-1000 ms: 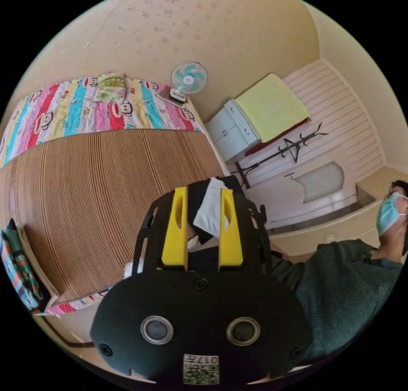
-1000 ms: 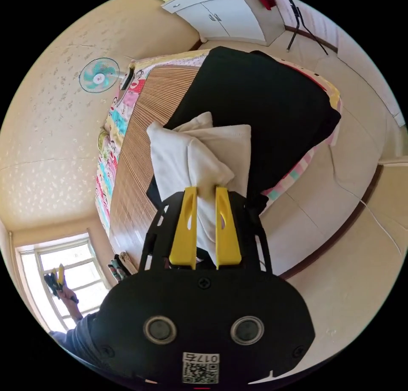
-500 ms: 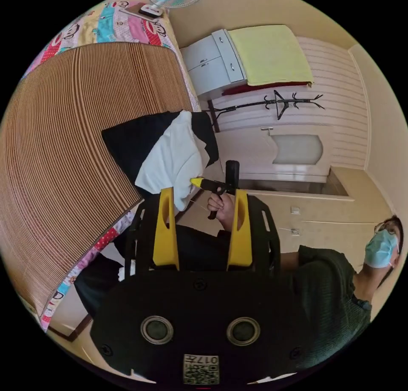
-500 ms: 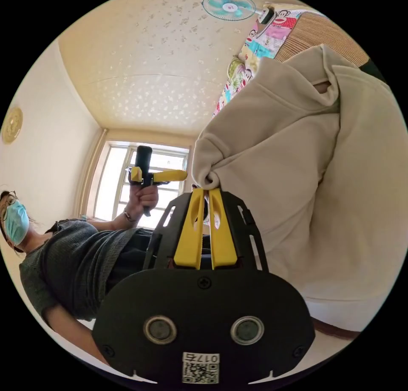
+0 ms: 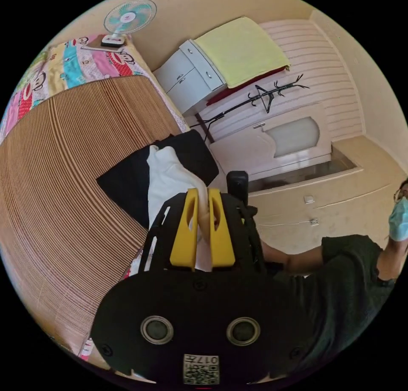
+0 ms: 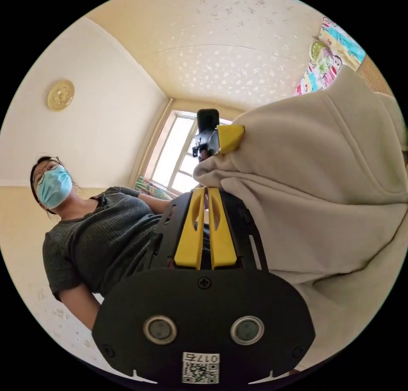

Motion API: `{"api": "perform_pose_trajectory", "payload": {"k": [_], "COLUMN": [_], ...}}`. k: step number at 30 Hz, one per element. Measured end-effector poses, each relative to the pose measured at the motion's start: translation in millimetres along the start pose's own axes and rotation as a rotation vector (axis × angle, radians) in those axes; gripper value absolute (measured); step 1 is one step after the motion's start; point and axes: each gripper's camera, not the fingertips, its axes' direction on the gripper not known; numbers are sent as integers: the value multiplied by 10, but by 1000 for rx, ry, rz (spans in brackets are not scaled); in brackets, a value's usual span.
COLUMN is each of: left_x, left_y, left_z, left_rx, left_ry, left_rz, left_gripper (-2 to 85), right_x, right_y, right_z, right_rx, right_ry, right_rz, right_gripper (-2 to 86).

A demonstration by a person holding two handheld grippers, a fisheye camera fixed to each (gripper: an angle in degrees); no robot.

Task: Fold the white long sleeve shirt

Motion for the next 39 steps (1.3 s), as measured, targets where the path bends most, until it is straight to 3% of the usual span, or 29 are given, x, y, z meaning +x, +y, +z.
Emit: {"api": "perform_pose_trajectory", "payload": {"k": [6, 11, 15, 18, 21, 27, 31, 36, 39], "left_x": [604, 1316, 1790, 1859, 1831, 1858, 1891, 1996, 2106], "left_y": [525, 1188, 1837, 2152, 2388, 2629, 2796, 2937, 2882], "left_z": [-1278, -2551, -3453, -3840, -4039, -4071, -4068, -3991, -3864], "left_rx": [146, 398, 606, 740, 866, 910, 944, 971, 944], "left_ry": [243, 547, 717, 904, 968, 924, 1044, 1206, 1267], "left_rz": [305, 719, 1040, 1153, 1121, 967, 1004, 1008, 987], "left_gripper": [40, 38, 38, 37, 36, 32, 31, 32, 31], "right_x": [-779, -1412, -1592, -1578, -1464, -1319, -1216, -871, -615], "right_y": [-45, 121, 275, 392, 523, 1018, 1258, 1245, 1254], "right_z": [482, 869, 998, 1101, 1285, 1726, 1908, 2301, 2526], "right_rx": [-163, -356, -370, -306, -287, -205, -136, -270, -289], "right_ry": [-162, -23, 36, 127, 177, 257, 333, 386, 279], "right_rz": [-287, -528, -625, -624, -586, -596, -625, -601, -648], "right_gripper": [9, 13, 34, 86, 131, 192, 215, 244, 205]}}
